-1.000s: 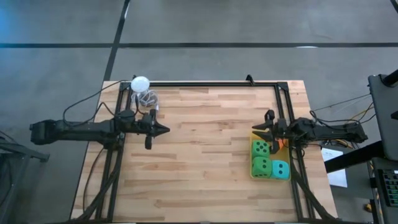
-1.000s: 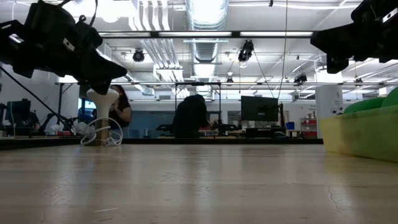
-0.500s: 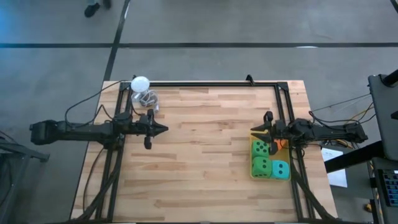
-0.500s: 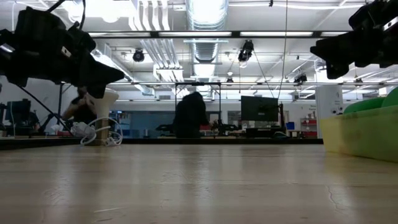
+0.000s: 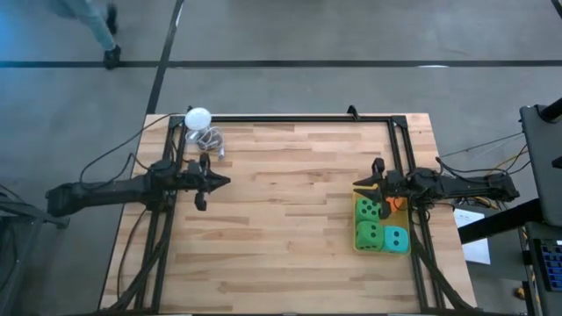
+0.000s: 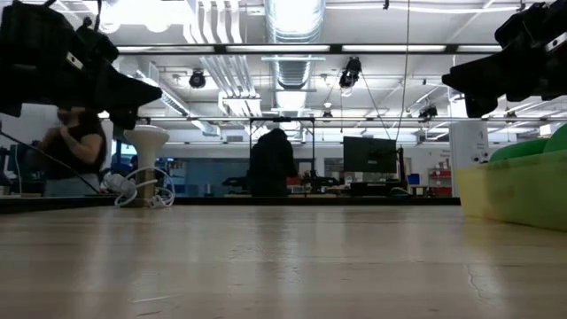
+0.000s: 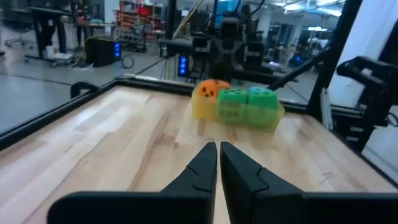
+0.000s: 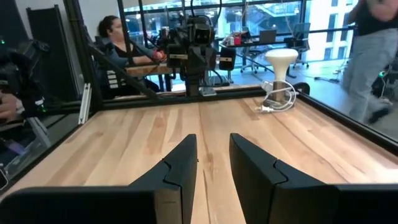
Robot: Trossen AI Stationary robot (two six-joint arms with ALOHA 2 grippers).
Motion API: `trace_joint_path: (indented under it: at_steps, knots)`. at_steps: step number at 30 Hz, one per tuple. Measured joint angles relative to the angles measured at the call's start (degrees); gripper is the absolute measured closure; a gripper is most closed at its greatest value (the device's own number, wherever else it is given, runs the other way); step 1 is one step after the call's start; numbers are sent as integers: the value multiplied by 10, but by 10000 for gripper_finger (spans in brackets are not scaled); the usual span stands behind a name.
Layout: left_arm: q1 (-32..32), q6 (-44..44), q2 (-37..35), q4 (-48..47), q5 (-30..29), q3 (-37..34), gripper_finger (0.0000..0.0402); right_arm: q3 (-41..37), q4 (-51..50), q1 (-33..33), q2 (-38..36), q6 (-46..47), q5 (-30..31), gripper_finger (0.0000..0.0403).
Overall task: Pick & Place Dice
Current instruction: Return to Home Position
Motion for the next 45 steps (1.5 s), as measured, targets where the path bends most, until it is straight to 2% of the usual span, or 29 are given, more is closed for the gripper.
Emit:
trace_joint_path:
  at_steps: [6,12,20,26,30,34,45]
  knots:
    - [0,-15,-100,-119,-29,0,376,0,0,0,0,-13,0,315]
    - [0,8,-142,-124,-30,0,376,0,0,0,0,-27,2,315]
    - [0,-14,-147,-133,-49,0,376,0,-23,0,0,-60,14,314]
    - [0,-23,-145,-176,-49,0,376,0,-31,0,1,-59,85,317]
    - [0,-20,-143,-174,-53,0,376,0,-31,0,1,-110,113,313]
    - [0,-19,-143,-177,-70,0,376,0,-32,0,1,-145,114,312]
    - [0,-19,-143,-177,-70,0,376,0,-32,0,1,-147,113,319]
